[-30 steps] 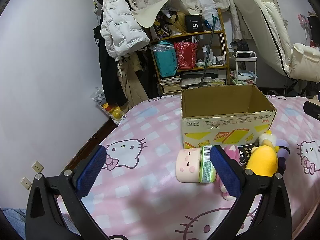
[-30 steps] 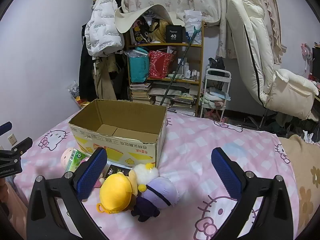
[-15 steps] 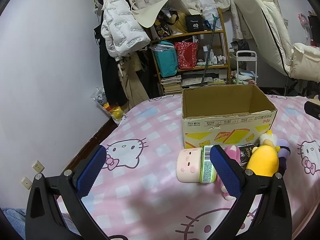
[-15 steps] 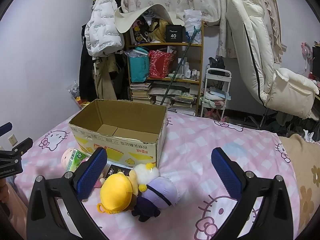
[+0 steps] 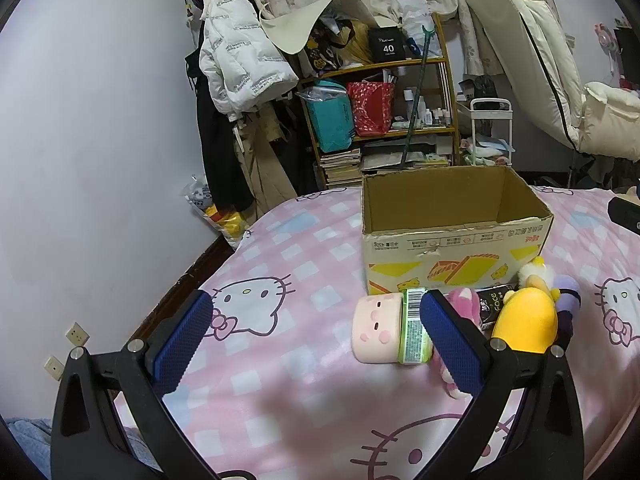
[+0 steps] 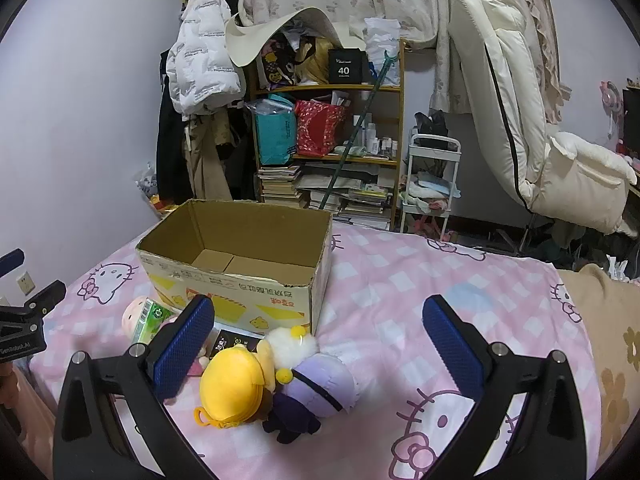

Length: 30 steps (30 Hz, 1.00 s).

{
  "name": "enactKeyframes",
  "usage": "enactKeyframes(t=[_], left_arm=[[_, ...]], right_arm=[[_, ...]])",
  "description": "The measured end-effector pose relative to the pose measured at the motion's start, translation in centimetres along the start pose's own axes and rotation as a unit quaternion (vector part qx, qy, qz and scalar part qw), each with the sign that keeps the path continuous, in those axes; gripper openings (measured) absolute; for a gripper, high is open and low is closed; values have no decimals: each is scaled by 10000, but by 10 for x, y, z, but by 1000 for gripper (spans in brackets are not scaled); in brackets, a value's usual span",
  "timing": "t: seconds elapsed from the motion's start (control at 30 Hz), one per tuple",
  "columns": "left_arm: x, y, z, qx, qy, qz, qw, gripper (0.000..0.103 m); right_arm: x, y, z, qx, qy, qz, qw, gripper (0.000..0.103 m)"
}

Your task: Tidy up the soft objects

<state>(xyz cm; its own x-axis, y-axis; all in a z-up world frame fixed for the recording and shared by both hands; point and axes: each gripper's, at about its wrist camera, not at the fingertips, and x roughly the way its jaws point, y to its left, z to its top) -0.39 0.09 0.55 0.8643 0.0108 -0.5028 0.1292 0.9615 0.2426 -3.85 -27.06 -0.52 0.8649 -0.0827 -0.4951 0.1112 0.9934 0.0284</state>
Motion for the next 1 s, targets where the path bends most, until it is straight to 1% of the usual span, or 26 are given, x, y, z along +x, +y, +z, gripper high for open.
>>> enactKeyframes(t=[1.0], left_arm=[[0, -1, -2, -9, -6, -3, 10000, 102]], right_arm=[[0, -1, 0, 16, 6, 16, 10000, 103]])
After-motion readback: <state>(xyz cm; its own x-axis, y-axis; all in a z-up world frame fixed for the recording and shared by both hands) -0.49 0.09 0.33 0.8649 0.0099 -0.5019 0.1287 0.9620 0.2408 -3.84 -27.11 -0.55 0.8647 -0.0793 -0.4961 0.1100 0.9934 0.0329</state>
